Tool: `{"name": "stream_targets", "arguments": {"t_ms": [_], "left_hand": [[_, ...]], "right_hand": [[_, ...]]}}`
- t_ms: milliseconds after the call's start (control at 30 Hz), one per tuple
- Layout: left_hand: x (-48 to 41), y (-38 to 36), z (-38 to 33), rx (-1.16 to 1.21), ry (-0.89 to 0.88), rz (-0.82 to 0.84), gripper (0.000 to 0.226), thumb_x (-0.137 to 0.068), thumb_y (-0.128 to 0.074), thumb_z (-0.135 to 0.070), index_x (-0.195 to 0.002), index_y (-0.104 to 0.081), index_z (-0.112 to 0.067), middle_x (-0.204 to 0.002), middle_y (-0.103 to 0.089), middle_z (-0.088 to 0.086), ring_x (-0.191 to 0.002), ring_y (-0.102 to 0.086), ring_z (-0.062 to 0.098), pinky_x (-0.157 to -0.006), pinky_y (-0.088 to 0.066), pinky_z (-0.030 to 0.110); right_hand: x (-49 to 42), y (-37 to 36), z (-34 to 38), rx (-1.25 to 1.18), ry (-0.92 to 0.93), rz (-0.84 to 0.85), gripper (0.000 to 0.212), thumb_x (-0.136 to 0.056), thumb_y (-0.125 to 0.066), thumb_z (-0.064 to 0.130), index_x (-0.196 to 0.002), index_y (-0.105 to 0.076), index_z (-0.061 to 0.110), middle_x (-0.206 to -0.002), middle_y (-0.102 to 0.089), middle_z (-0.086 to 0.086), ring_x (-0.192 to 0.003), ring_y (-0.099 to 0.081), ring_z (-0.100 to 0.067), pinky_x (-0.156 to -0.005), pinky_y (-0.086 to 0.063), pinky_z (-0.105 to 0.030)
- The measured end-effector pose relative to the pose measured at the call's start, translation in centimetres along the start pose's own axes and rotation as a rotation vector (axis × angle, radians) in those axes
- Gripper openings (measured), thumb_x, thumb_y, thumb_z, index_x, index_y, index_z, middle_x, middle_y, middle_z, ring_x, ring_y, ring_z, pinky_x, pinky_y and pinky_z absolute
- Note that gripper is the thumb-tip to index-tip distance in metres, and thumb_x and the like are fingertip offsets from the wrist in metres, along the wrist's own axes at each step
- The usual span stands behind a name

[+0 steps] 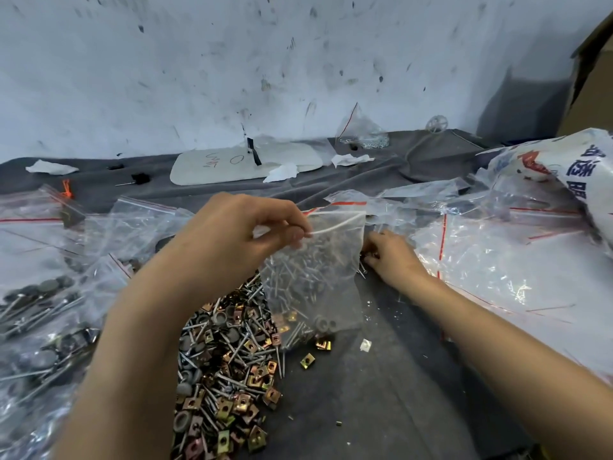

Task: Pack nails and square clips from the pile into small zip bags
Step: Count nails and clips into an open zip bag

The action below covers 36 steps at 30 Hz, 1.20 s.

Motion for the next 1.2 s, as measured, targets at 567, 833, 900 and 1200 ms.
{"name": "stream_targets", "arguments": {"t_ms": [567, 833, 900, 1200], "left_hand": [[-0.1, -0.4, -0.2, -0.021, -0.013, 0.009, 0.012, -0.085, -0.062, -0.031, -0.091, -0.072, -0.035, -0.086, -0.071, -0.018, -0.087, -0.061, -0.005, -0.079, -0.044, 0.015], [-0.4, -0.7, -0.4, -0.029, -0.07, 0.007, 0.011, -0.085, -0.064, -0.029, -0.091, -0.073, -0.029, -0.094, -0.067, -0.013, -0.091, -0.06, 0.002, -0.082, -0.043, 0.026], [-0.4, -0.9, -0.7, -0.013, -0.088, 0.018, 0.011, -0.085, -0.065, -0.029, -0.091, -0.073, -0.03, -0.096, -0.067, -0.013, -0.094, -0.061, 0.002, -0.086, -0.046, 0.031], [-0.4, -0.8, -0.5, -0.004, -0.075, 0.015, 0.011, -0.085, -0.065, -0.029, -0.092, -0.073, -0.03, -0.098, -0.068, -0.015, -0.096, -0.06, 0.001, -0.09, -0.046, 0.034]], "right_hand": [[0.2, 1.4, 0.0, -0.245, -0.088, -0.002, 0.014, -0.085, -0.068, 0.006, -0.098, -0.066, 0.01, -0.092, -0.064, -0.005, -0.094, -0.058, -0.023, -0.074, -0.042, -0.027], [4.6, 13.1, 9.9, -0.914, 0.412, -0.133, 0.016, -0.08, -0.071, 0.007, -0.087, -0.067, 0.021, -0.08, -0.063, 0.001, -0.078, -0.059, -0.008, -0.077, -0.048, -0.023], [5.7, 13.0, 12.0, -0.765, 0.474, 0.013, 0.014, -0.079, -0.073, 0.007, -0.086, -0.07, 0.019, -0.08, -0.066, -0.004, -0.079, -0.06, -0.01, -0.078, -0.048, -0.024], [3.9, 11.6, 8.1, -0.858, 0.249, -0.207, 0.008, -0.088, -0.064, 0.013, -0.09, -0.07, 0.019, -0.088, -0.07, -0.001, -0.079, -0.06, -0.006, -0.073, -0.047, -0.019]]}}
Point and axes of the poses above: each hand's wrist, its own x-axis away from the middle knuckle, its own y-axis out of the back of the hand, z = x × y, the point moved 5 cm from there along -x, towards the middle knuckle
